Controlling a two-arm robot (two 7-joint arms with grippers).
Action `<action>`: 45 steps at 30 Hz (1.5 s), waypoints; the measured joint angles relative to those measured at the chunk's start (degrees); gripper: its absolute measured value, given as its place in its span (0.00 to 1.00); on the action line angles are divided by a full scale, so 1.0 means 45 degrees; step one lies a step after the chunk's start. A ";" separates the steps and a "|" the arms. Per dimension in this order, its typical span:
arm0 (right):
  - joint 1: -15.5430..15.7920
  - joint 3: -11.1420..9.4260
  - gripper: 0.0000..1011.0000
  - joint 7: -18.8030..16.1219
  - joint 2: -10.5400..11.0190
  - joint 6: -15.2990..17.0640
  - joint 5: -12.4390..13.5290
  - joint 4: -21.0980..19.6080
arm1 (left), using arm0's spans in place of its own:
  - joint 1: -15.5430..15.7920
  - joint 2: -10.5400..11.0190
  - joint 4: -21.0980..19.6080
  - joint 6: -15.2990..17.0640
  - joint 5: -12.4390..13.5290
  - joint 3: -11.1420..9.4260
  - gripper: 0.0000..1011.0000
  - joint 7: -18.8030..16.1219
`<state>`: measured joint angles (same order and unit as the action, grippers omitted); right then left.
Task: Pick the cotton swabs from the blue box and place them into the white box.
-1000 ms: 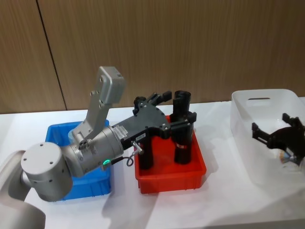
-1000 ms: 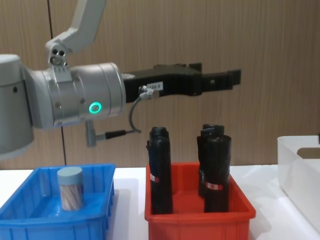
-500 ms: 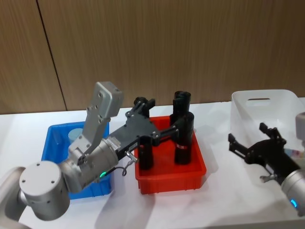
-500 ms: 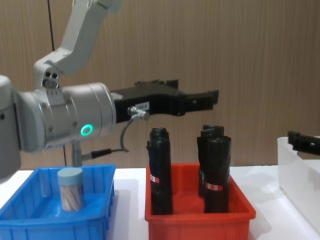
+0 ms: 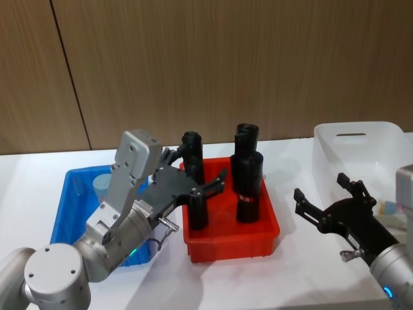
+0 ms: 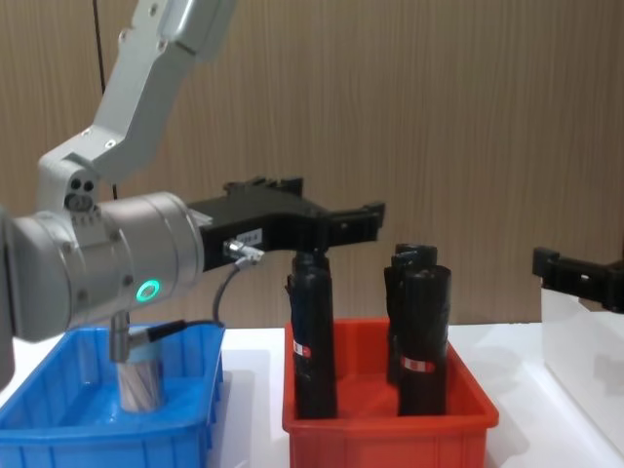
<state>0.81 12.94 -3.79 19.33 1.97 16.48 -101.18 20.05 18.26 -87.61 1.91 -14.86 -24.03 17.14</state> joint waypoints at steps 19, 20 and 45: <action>0.0007 -0.0002 0.99 -0.0004 0.0001 -0.0005 0.0000 -0.0015 | -0.1182 0.0664 -0.1028 -0.0211 0.0623 -0.0374 0.99 -0.3009; 0.0006 -0.0002 0.99 -0.0006 0.0001 -0.0005 0.0000 -0.0014 | -0.1252 0.0706 -0.1092 -0.0224 0.0663 -0.0394 0.99 -0.3207; -0.0238 0.0005 0.99 -0.0240 -0.0103 0.0064 -0.0062 0.0309 | -0.1436 0.0808 -0.1249 -0.0256 0.0756 -0.0442 0.99 -0.3673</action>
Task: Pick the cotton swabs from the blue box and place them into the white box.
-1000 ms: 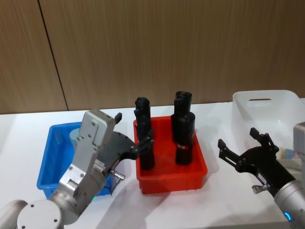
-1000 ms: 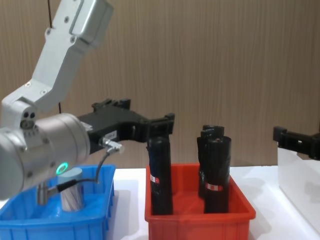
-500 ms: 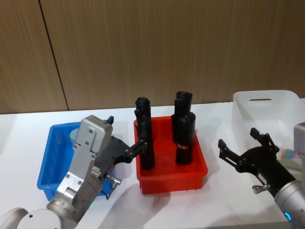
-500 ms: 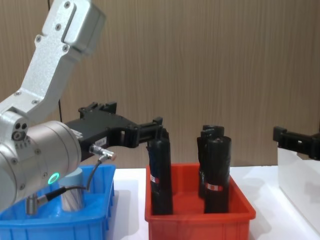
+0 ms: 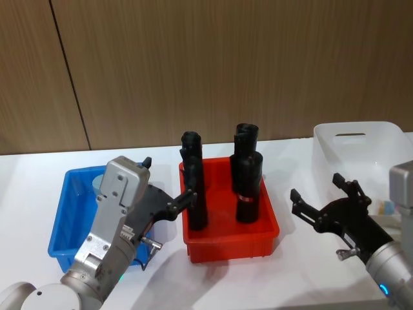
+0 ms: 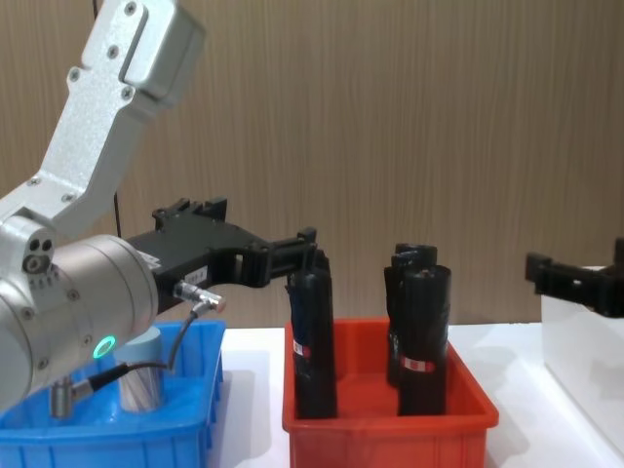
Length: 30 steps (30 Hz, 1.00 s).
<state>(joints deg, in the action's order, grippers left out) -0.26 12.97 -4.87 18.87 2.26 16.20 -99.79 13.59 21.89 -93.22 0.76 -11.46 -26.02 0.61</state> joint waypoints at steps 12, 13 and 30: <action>-0.1185 0.0084 0.99 -0.1095 -0.0422 0.0265 -0.0598 0.1506 | 0.0000 0.0000 0.0010 0.0009 -0.0006 0.0001 0.99 0.0002; -0.1419 0.0102 0.99 -0.1278 -0.0502 0.0285 -0.0713 0.1801 | 0.0000 -0.0001 0.0011 0.0010 -0.0006 0.0001 0.99 0.0003; -0.3735 0.0056 0.99 -0.3220 -0.1148 0.0248 -0.1070 0.4810 | 0.0000 0.0000 0.0012 0.0009 -0.0006 -0.0001 0.99 0.0003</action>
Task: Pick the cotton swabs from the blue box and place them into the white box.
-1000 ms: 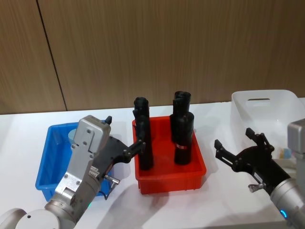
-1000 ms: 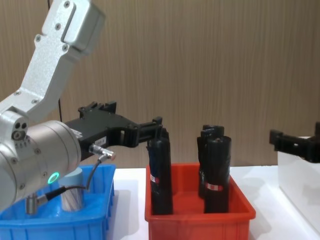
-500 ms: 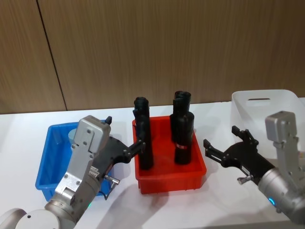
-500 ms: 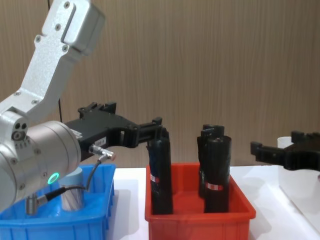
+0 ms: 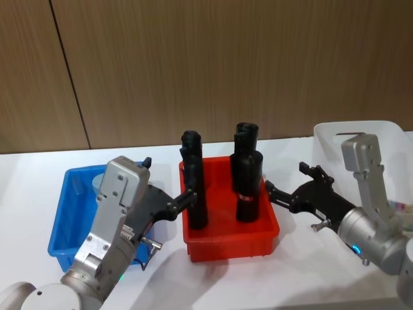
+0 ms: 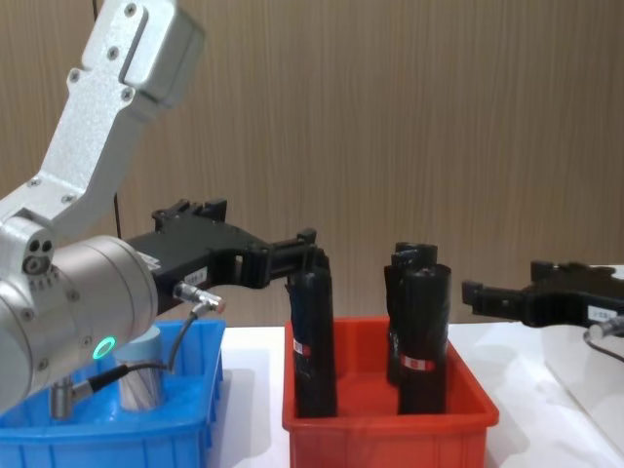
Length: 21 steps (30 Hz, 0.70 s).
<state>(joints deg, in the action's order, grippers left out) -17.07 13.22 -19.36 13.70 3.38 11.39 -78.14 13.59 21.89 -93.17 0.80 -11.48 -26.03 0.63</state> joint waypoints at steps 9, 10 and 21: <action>-0.1353 -0.0041 0.99 -0.1236 -0.0323 -0.0124 -0.0057 0.1971 | 0.0000 0.0000 -0.0001 -0.0001 0.0000 0.0000 0.99 0.0001; -0.1455 -0.0043 0.99 -0.1361 -0.0346 -0.0146 -0.0055 0.2124 | 0.0000 0.0000 0.0000 -0.0001 0.0000 0.0001 0.99 0.0001; -0.2819 -0.0057 0.99 -0.2626 -0.0684 -0.0510 0.0188 0.4252 | 0.0000 0.0000 -0.0001 -0.0001 0.0000 0.0000 0.99 0.0000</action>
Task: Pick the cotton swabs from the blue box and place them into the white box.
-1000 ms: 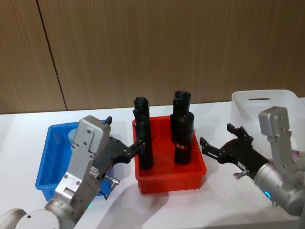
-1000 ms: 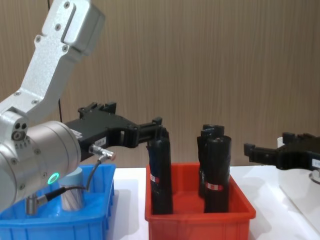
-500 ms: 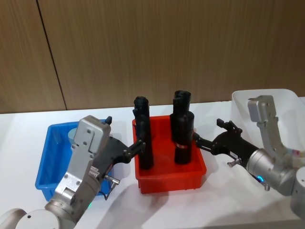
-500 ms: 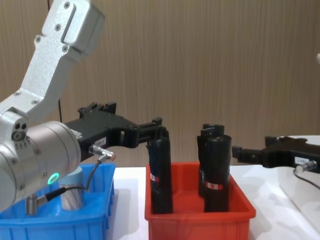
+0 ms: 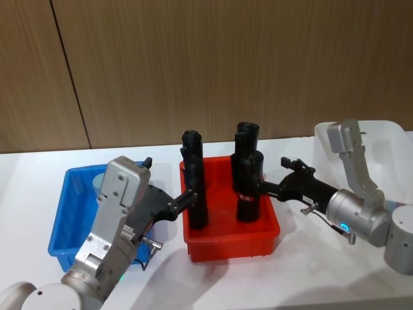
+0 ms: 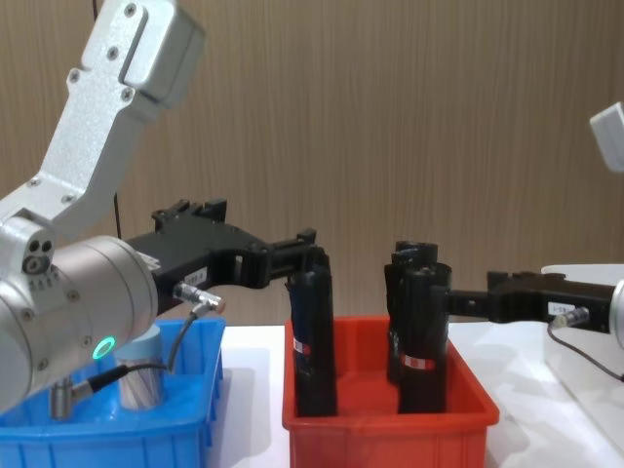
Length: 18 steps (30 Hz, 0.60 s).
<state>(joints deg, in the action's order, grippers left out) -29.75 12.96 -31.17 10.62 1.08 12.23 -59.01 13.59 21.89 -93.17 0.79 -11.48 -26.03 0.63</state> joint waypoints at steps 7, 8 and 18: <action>-0.0818 0.0029 0.99 -0.0573 -0.0231 -0.0321 0.0201 0.1344 | 0.0000 -0.0001 0.0000 0.0000 0.0000 0.0000 0.99 0.0000; -0.0894 0.0033 0.99 -0.0628 -0.0253 -0.0367 0.0221 0.1472 | 0.0000 0.0000 0.0000 0.0000 0.0000 0.0000 0.99 -0.0001; -0.1834 0.0073 0.99 -0.1108 -0.0519 -0.0849 0.0425 0.3048 | 0.0000 0.0000 0.0000 0.0000 0.0000 0.0000 0.99 0.0000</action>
<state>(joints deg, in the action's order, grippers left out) -38.00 13.29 -36.16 8.29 -2.74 14.15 -45.29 13.59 21.89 -93.17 0.79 -11.48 -26.03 0.63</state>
